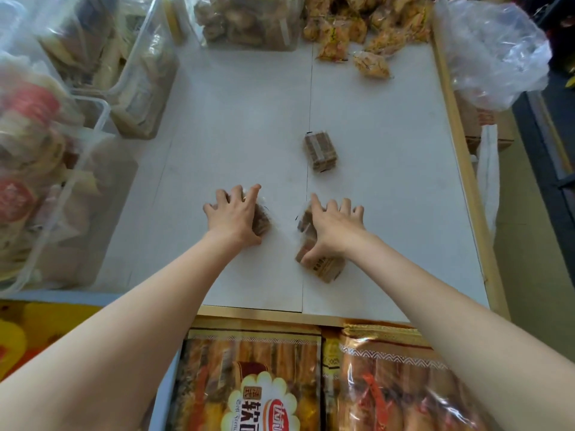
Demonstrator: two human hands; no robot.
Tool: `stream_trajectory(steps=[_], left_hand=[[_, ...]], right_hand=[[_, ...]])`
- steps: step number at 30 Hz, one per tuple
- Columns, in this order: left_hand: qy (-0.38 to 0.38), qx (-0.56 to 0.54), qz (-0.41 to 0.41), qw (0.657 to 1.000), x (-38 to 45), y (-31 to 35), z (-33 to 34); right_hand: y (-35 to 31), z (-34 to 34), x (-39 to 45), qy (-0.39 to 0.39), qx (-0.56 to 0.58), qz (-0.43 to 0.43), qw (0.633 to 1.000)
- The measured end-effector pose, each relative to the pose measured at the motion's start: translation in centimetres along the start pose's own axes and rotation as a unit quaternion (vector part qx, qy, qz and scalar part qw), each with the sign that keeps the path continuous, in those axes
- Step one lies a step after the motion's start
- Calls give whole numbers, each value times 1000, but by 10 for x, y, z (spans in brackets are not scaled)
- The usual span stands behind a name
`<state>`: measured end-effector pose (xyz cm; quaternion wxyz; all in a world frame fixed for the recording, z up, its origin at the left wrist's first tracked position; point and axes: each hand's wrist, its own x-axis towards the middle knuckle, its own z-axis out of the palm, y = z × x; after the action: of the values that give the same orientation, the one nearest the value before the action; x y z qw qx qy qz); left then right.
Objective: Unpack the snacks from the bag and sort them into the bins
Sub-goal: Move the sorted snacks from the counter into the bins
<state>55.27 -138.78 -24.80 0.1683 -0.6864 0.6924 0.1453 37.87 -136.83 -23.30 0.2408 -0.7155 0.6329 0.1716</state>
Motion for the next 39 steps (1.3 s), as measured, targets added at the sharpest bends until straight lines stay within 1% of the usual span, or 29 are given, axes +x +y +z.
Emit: stream_trajectory(steps=[1,3,5,6,8,10,11,13,14,15,17,18,19,23,27,29,33,37,39], left_hand=[[-19,-9,-9,1000,0,-1,0],[-45,-38,-21,998,2,-5,-2],[-48,-52,-17,997,3,-6,-3],[-44,-58,-15,997,2,-6,-3],[-40,-63,-14,997,2,-6,-3],[-40,-57,-12,997,1,-6,-4],[-40,-54,-11,998,1,-6,-4],[-38,-50,-8,998,1,-6,-4],[-37,-48,-6,998,1,-6,-4],[-37,-46,-4,998,1,-5,-3],[-36,-47,-1,998,2,-7,-2],[-34,-49,0,998,2,-7,-1],[-32,-50,2,998,2,-8,0],[-4,-39,10,999,-5,-9,7],[25,-45,22,998,-25,-14,16],[30,-70,8,997,-40,-19,21],[54,-153,-14,987,-75,-35,33],[115,-266,-25,957,-108,-56,33],[150,-314,-10,938,-131,-72,31]], right_hand=[[-4,6,0,-12,-5,-3,1000],[-6,12,3,1,16,-7,1000],[-1,1,10,50,83,8,995],[3,-9,17,87,137,25,986],[11,-36,34,162,240,43,956],[14,-57,55,212,270,32,939],[13,-63,64,217,270,23,938],[7,-68,82,199,252,9,947],[4,-67,90,182,224,9,957],[2,-66,96,154,184,16,971],[2,-64,107,66,121,36,990],[3,-65,110,23,109,41,993],[4,-66,112,-1,104,41,994],[1,-64,108,-7,74,32,997],[-7,-44,80,-32,58,22,998],[-12,-29,62,-15,64,21,998],[-25,7,21,68,92,13,993],[-49,16,-20,126,149,-26,980],[-71,11,-45,144,145,-67,977]])
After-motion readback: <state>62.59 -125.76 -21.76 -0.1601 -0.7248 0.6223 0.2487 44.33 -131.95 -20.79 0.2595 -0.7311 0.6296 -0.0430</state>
